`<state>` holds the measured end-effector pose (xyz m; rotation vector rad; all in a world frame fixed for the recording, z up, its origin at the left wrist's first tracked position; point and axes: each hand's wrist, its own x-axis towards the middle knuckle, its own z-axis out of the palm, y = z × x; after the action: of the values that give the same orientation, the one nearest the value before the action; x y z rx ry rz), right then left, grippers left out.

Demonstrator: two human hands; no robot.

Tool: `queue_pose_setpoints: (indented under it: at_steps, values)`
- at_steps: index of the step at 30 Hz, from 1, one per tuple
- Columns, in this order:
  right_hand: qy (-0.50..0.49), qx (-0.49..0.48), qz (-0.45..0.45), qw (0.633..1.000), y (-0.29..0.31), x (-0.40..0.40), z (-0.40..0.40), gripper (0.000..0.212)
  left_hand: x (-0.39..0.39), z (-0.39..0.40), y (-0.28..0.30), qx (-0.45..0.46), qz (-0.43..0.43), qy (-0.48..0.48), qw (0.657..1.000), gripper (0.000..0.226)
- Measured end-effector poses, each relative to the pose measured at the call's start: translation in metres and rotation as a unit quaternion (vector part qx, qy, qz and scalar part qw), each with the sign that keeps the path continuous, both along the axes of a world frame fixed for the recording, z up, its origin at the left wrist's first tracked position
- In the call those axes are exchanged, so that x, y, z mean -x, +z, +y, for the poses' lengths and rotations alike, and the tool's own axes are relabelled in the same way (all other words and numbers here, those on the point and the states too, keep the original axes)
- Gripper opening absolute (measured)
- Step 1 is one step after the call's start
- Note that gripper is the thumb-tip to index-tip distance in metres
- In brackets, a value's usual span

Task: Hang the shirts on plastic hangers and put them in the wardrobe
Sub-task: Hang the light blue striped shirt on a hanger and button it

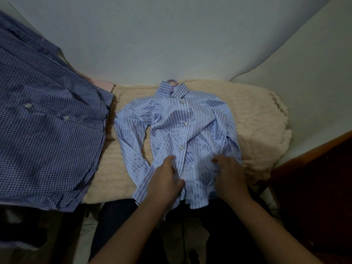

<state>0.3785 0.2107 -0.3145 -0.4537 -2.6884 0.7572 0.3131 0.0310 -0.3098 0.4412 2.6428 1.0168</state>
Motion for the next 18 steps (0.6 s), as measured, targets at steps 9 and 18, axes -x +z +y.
queue_pose_setpoints:
  at_steps: [9,18]
  values:
    - [0.013,-0.266,-0.019,0.964,0.006,0.001,-0.01,0.017,-0.001,-0.006,0.001,-0.08,-0.003,0.086,0.993,0.057]
    - [0.123,-0.263,0.089,0.953,0.004,0.024,-0.021,0.037,0.0,0.001,0.005,-0.195,-0.117,0.168,0.959,0.05]
